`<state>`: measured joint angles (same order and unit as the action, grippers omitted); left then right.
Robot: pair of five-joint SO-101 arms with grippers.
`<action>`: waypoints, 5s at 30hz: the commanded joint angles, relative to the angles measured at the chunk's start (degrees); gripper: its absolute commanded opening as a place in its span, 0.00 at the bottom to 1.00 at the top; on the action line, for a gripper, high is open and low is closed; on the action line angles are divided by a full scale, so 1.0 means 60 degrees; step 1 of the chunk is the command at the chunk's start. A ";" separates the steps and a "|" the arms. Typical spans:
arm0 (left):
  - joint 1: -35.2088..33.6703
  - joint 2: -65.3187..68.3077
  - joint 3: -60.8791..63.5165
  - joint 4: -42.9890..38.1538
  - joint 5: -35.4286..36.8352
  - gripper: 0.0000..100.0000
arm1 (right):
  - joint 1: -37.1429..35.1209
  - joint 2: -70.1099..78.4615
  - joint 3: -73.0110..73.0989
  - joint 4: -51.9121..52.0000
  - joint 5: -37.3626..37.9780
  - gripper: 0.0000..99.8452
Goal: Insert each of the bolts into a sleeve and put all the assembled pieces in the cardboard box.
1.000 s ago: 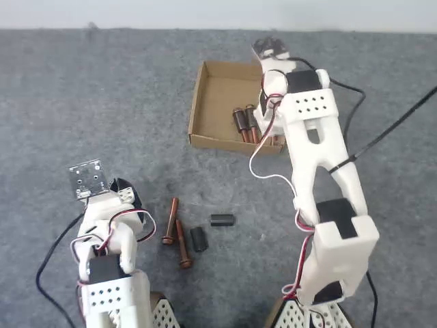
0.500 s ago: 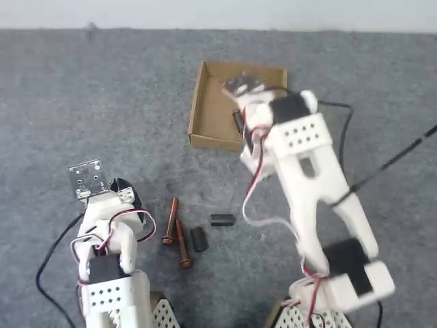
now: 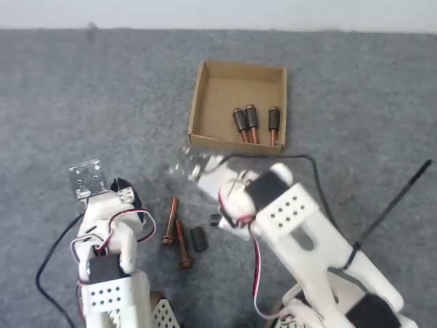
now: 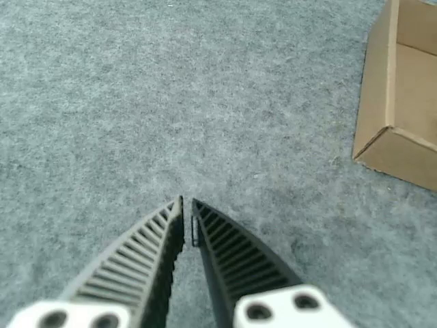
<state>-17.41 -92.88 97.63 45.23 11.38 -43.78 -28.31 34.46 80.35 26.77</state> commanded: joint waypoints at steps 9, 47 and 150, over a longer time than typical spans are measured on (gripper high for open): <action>-0.0044 -0.0205 -0.0110 0.0044 -0.0103 0.02 | -0.0227 -0.0476 0.1685 -0.2498 0.0484 0.15; 0.0015 -0.0205 -0.0110 0.0029 -0.0103 0.02 | -0.1136 0.2571 0.3648 -0.7333 0.2842 0.15; 0.2930 1.0989 -0.5941 0.3443 -0.3502 0.02 | 0.3289 0.3319 0.1773 -0.5604 -0.3033 0.01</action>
<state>1.41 -27.03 66.51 62.37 -7.25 -25.05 -8.00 48.44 47.30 7.43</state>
